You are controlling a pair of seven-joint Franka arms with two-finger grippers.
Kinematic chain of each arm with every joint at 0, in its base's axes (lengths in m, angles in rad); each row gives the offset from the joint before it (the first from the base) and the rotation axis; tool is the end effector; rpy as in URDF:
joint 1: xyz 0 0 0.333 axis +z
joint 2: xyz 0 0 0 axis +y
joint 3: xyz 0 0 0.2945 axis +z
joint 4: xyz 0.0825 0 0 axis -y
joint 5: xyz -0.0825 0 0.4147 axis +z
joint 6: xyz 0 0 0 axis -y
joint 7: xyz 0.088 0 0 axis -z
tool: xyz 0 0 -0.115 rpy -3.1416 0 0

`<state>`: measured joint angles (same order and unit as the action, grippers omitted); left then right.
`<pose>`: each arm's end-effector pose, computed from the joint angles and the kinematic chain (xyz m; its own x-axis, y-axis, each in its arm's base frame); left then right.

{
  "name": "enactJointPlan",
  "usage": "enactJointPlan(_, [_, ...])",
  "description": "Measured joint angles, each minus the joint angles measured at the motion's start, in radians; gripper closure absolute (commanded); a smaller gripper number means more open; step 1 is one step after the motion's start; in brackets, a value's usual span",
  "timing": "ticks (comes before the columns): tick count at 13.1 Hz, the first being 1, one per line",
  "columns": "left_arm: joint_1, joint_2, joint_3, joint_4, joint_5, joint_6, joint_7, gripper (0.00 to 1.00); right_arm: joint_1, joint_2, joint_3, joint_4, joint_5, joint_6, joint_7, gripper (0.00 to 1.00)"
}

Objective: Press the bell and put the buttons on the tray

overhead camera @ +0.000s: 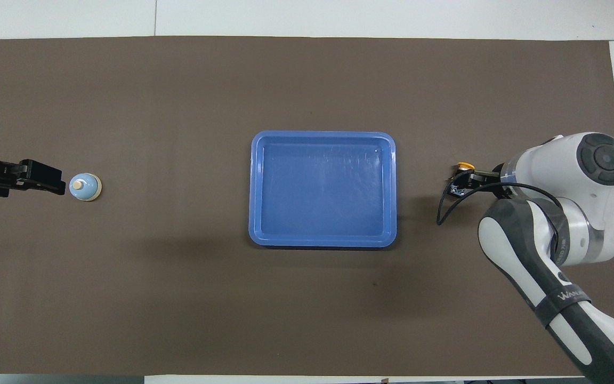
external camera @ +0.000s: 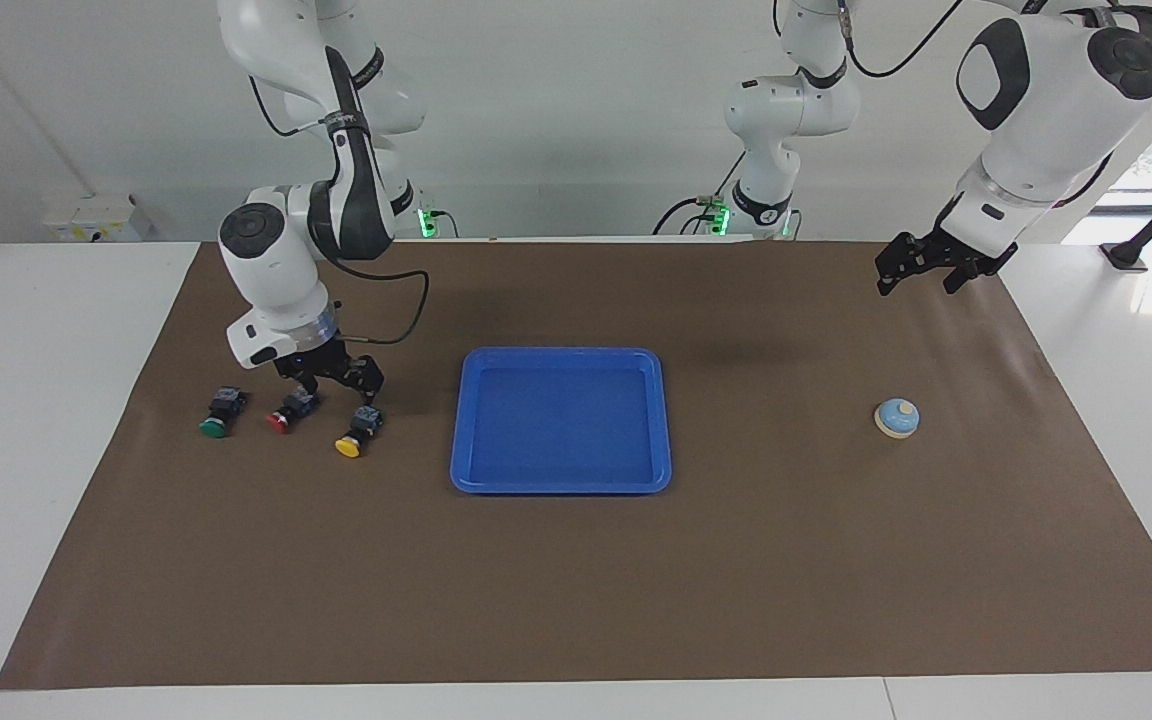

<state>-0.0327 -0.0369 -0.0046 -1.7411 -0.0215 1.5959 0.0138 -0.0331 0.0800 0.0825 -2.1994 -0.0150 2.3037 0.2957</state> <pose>0.5681 -0.0237 0.5331 0.9929 -0.0503 -0.1078 -0.0481 -0.9986 0.0226 0.5644 0.0276 0.3001 0.9718 -0.2345 0.0249 -0.2345 -0.9721 -0.0026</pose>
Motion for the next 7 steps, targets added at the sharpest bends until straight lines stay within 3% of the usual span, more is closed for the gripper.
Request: enactJointPlan(7, [-0.002, -0.002, -0.003, 0.0, 0.0, 0.0, 0.0, 0.0, 0.016, 0.086, 0.0, -0.01, 0.0, 0.121, 0.027, 0.0])
